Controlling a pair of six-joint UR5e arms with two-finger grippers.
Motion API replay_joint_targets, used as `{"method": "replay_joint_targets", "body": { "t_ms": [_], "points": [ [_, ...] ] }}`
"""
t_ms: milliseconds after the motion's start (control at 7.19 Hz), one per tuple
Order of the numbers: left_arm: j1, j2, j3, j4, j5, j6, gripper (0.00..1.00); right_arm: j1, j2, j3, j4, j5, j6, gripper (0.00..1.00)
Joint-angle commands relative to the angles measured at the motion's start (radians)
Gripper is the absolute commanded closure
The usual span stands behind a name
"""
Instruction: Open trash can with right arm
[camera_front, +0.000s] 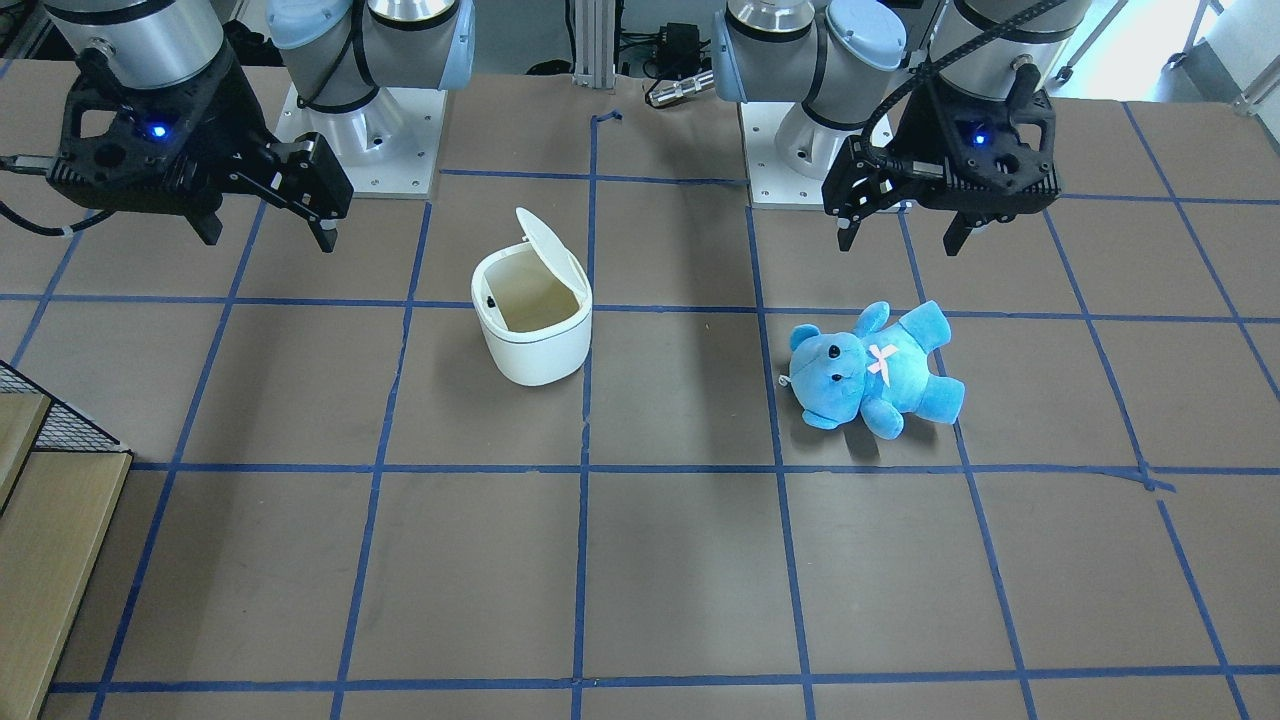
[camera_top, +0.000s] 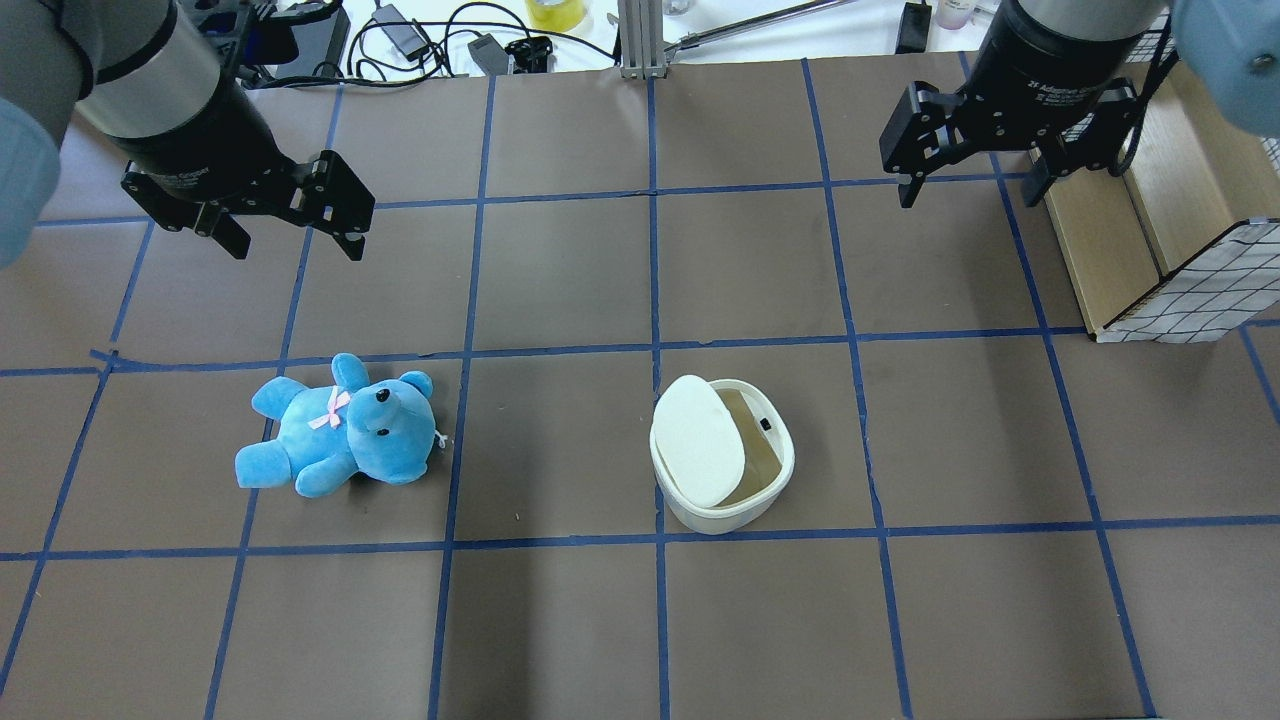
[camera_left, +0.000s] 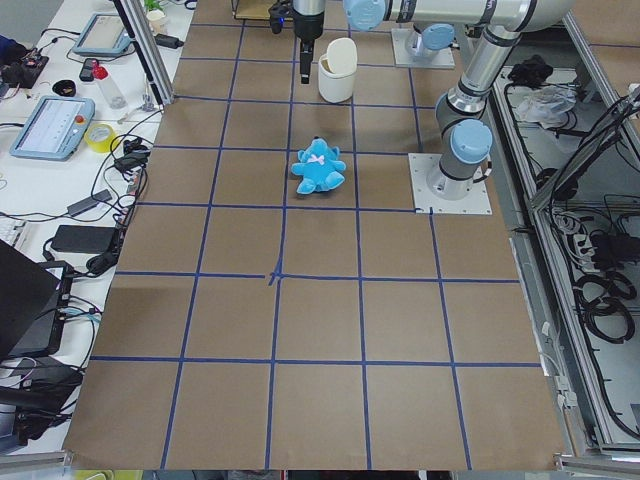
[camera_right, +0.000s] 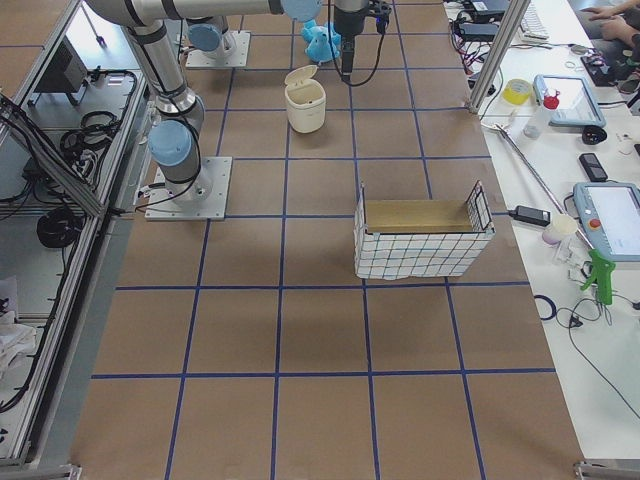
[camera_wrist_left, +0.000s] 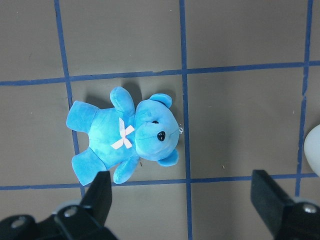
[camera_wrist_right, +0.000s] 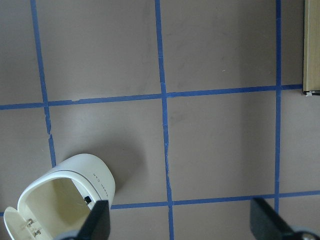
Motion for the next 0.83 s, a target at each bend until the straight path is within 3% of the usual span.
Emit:
{"method": "replay_joint_targets", "body": {
  "t_ms": [0,696],
  "points": [
    [0.000,0.000,0.000,0.000,0.000,0.000,0.00,-0.002,-0.001,-0.027,0.046,-0.001,0.014,0.00],
    [0.000,0.000,0.000,0.000,0.000,0.000,0.00,-0.034,-0.001,-0.026,0.081,0.000,0.006,0.00]
  ]
}}
